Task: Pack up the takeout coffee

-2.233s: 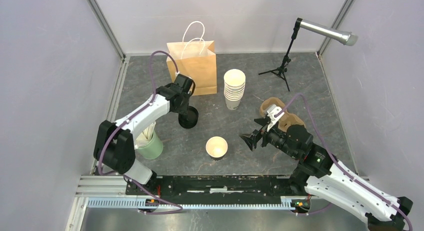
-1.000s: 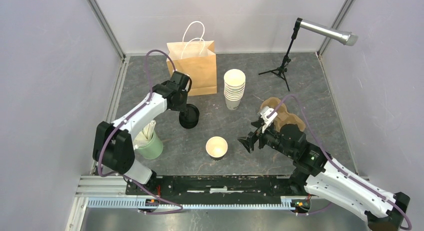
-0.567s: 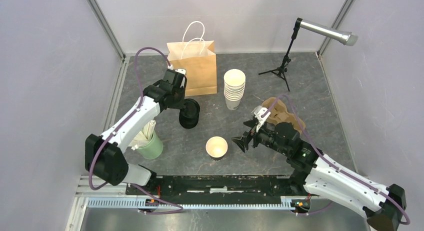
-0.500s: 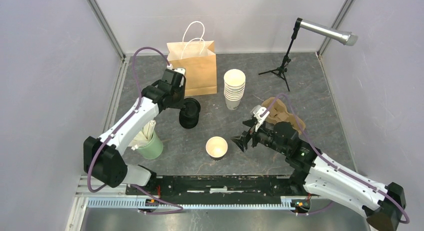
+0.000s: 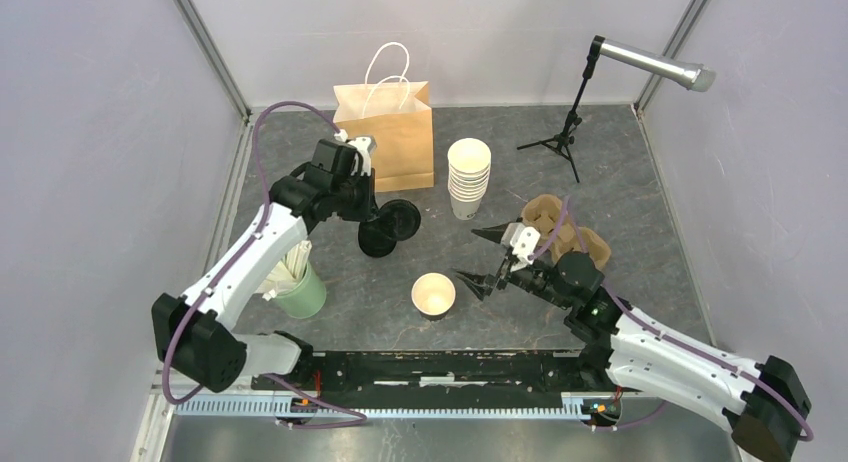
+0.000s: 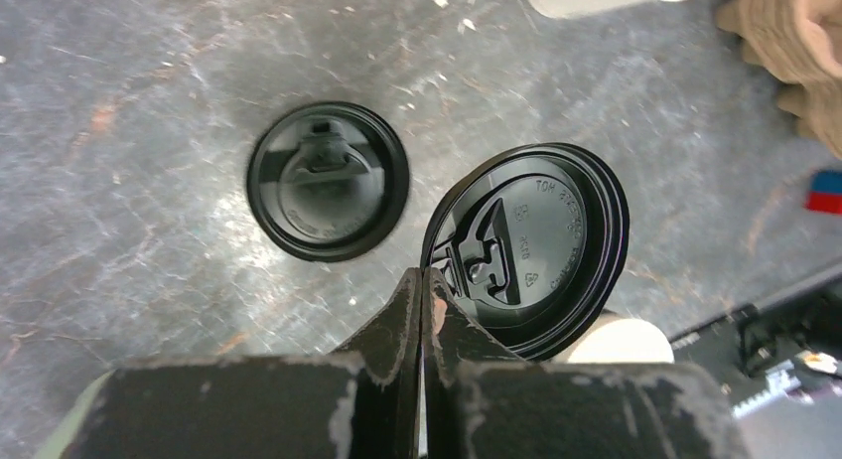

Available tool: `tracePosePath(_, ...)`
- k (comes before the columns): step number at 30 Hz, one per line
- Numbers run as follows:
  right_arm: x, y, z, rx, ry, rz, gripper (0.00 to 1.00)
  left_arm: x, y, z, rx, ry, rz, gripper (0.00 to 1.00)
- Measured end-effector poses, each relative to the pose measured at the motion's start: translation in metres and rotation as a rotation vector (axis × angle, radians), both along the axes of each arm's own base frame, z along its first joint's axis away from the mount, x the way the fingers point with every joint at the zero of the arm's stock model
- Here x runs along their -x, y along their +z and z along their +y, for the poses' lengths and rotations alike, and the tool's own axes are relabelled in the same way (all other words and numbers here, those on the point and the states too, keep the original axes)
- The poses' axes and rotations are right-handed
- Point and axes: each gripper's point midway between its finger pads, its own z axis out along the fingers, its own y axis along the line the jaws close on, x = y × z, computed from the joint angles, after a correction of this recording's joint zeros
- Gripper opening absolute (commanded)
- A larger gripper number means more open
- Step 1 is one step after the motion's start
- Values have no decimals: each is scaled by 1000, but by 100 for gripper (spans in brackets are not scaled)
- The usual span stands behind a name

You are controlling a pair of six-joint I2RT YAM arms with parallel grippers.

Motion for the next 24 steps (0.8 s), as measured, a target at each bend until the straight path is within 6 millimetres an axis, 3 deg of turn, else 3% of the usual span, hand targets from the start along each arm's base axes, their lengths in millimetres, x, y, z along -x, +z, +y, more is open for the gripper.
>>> tracePosePath(6,-8,8,14,58,47,-252,92,27,16,-11,90,-81,29,2)
tracePosePath(12,10,12,34,201,204,-643,90,45,29,-14,138,-123,27,2)
tracePosePath(17,17,6,57,337,289,-876,88,54,29,-18,165,-155,61,2)
tracePosePath(21,15,-5,65,429,301,-987,86,62,29,-22,185,-179,90,3)
tracePosePath(24,9,-14,69,503,286,-1054,77,66,27,-22,188,-185,108,2)
